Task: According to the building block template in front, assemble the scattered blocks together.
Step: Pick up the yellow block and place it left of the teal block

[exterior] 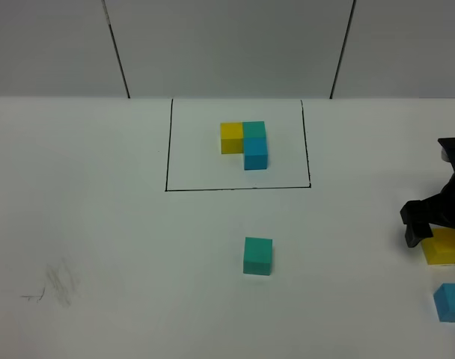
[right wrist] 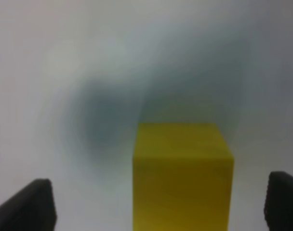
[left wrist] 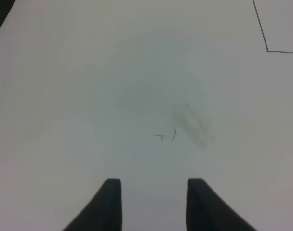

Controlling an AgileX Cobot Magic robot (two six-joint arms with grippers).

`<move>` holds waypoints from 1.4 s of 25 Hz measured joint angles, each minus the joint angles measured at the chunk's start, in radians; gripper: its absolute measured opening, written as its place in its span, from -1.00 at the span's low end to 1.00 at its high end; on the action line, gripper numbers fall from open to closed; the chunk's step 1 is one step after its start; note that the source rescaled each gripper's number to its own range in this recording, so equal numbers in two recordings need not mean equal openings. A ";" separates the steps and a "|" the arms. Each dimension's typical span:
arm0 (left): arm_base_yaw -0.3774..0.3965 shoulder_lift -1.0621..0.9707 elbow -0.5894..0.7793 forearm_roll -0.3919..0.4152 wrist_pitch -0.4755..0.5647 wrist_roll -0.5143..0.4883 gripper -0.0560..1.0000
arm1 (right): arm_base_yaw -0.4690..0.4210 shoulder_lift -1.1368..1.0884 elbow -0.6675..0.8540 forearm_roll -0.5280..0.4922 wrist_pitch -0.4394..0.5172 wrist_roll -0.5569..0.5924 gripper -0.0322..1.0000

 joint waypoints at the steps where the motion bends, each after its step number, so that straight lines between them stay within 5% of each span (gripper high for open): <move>1: 0.000 0.000 0.000 0.000 0.000 0.000 -0.89 | 0.000 0.007 0.000 0.000 -0.007 0.000 0.64; 10: 0.000 0.000 0.000 0.000 0.000 0.000 -0.89 | -0.020 0.065 0.010 -0.001 -0.035 -0.004 0.51; 13: 0.000 0.000 0.000 0.000 0.000 0.000 -0.89 | -0.020 0.068 0.010 -0.001 -0.048 -0.028 0.08; 15: 0.000 0.000 0.000 0.000 0.000 0.000 -0.89 | -0.020 0.068 0.010 -0.002 -0.054 -0.039 -0.58; 20: 0.000 0.000 0.000 0.000 0.000 0.000 -0.89 | 0.003 -0.014 0.010 -0.028 -0.050 -0.122 -0.56; 25: 0.000 0.000 0.000 0.000 0.000 0.000 -0.89 | 0.194 -0.159 -0.015 -0.010 -0.062 -0.364 -0.56; 30: 0.000 0.000 0.000 0.000 0.000 0.000 -0.89 | 0.440 -0.099 -0.206 0.110 0.111 -0.794 -0.56; 35: 0.000 0.000 0.000 0.000 0.000 0.000 -0.89 | 0.628 0.066 -0.468 0.088 0.281 -0.853 -0.56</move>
